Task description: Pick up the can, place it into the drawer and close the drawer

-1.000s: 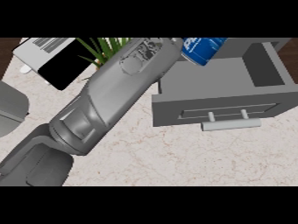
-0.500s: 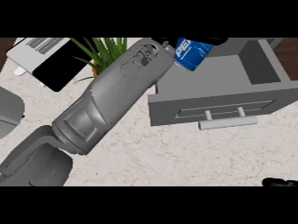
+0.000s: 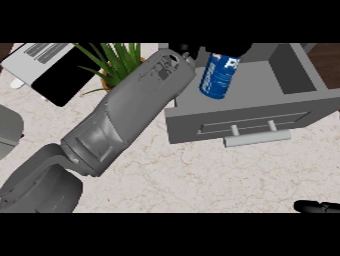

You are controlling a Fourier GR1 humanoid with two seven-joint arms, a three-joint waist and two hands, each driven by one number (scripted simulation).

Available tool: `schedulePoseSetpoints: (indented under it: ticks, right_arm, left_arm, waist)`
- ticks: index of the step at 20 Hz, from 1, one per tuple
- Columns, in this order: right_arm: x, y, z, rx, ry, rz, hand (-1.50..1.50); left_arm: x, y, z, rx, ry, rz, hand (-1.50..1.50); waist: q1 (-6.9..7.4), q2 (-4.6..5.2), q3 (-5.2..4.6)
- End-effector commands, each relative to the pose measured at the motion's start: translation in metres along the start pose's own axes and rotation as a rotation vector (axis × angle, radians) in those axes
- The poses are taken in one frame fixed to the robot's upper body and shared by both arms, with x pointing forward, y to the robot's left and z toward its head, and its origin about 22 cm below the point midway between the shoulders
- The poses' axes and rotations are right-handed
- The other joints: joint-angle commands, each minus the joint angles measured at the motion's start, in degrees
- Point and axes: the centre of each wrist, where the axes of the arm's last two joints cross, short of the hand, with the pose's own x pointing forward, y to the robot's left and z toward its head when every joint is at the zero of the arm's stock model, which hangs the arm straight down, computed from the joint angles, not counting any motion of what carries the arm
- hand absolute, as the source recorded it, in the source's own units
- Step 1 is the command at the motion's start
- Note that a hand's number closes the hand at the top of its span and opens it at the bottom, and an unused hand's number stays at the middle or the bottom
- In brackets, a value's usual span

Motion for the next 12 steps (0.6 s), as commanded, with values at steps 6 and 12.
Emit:
schedulePoseSetpoints:
  ticks: [6, 12]
  right_arm:
    - [-0.001, 0.003, -0.006, 0.016, -0.015, -0.001, -1.50]
    - [0.010, 0.007, -0.010, 0.004, -0.045, 0.016, -1.50]
  left_arm:
    - [-0.023, 0.002, 0.003, 0.082, 0.025, -0.004, -1.50]
    - [-0.022, -0.001, 0.006, 0.092, 0.012, -0.003, -1.50]
  waist:
    - [-1.04, 0.37, -0.02]
    - [-0.51, 0.19, -0.07]
